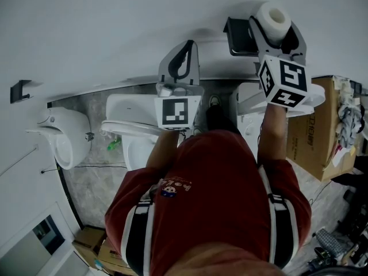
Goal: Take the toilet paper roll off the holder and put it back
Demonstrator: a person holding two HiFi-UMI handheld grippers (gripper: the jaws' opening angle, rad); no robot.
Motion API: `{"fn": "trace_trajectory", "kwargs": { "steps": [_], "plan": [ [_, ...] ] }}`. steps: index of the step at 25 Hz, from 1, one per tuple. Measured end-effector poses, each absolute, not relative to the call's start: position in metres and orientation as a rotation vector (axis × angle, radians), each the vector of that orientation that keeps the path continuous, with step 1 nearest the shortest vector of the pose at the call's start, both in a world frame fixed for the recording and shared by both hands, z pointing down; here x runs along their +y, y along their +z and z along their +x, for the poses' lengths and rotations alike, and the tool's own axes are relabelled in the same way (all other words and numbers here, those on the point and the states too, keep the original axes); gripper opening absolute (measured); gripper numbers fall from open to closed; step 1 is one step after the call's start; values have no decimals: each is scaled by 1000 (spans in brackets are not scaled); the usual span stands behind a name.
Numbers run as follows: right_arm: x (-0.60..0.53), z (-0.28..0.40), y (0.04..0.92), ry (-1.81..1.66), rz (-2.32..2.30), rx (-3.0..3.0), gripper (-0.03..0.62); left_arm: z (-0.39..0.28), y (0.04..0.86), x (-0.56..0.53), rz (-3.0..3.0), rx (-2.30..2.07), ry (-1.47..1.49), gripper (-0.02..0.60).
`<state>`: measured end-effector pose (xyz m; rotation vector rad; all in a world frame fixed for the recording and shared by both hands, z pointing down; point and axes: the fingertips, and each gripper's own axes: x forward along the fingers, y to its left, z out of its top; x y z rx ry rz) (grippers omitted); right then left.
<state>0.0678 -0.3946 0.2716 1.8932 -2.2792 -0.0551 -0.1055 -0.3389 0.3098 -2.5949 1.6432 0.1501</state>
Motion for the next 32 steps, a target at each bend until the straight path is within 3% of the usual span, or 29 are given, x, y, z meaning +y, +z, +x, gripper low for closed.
{"fn": "trace_trajectory", "kwargs": {
  "steps": [17, 32],
  "plan": [
    [-312, 83, 212, -187, 1986, -2455, 344, -100, 302, -294, -2581, 1620, 138, 18],
    [-237, 88, 249, -112, 2000, -2432, 344, -108, 306, -239, -2565, 1615, 117, 18]
  ]
}}
